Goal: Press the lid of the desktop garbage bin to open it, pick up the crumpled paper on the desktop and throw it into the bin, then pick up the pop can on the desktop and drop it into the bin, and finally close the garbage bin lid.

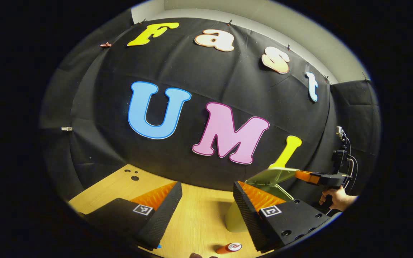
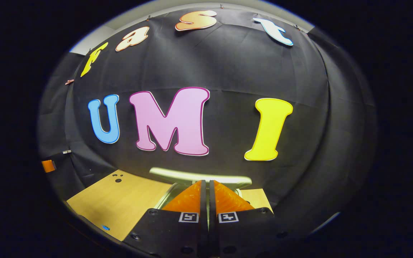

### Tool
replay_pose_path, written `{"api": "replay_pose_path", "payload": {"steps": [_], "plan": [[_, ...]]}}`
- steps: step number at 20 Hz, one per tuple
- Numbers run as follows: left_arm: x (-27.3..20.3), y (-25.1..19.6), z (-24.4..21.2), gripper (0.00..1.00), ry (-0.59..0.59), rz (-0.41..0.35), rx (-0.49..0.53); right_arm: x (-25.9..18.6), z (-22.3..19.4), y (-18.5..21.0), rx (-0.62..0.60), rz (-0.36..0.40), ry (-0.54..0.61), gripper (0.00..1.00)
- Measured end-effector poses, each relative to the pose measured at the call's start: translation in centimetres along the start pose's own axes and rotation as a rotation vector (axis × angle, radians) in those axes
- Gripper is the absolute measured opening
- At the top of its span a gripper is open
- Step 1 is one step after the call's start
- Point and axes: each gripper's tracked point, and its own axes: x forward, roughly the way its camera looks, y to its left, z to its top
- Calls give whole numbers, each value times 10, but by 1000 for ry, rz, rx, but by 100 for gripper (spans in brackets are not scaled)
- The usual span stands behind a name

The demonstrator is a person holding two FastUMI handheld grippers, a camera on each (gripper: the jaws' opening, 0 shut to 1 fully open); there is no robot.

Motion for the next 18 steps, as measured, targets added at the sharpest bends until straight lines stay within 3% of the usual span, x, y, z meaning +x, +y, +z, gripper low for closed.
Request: {"api": "replay_pose_path", "payload": {"steps": [3, 4, 10, 12, 13, 15, 18], "plan": [[0, 3, -1, 93, 2, 3, 6, -3, 6, 2, 8, 3, -14, 5], [-1, 4, -1, 93, 2, 4, 6, -5, 8, 4, 11, 10, -25, 1], [-6, 24, -11, 93, 21, 27, 23, -26, 23, 19, 21, 57, -100, 7], [-11, 37, -21, 93, 42, 31, 43, -33, 19, 26, 22, 73, -88, 14], [-14, 45, -28, 93, 61, 31, 42, -37, 15, 28, 15, 79, -78, 29], [-21, 66, -52, 93, 113, 42, 28, -44, 6, 32, -12, 89, -60, 48], [-34, 107, -93, 93, 189, 103, 20, -57, -7, 40, -54, 99, -47, 53]]}}
